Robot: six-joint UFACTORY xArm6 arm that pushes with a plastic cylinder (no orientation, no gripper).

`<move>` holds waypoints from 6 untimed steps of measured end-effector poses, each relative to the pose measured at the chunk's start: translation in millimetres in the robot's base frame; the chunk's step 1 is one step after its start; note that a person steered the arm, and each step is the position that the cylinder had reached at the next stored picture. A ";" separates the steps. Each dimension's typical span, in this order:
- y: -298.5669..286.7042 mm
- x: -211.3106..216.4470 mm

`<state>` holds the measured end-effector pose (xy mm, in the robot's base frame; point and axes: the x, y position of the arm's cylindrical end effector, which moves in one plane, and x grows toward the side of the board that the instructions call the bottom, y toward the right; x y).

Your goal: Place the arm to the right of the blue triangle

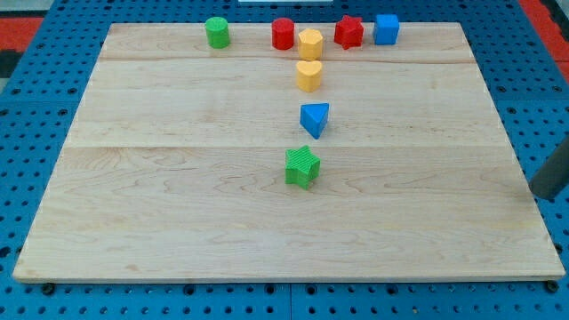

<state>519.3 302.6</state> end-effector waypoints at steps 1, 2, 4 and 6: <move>-4.7 -13.8; -53.8 -48.0; -207.9 -92.8; -221.8 -119.8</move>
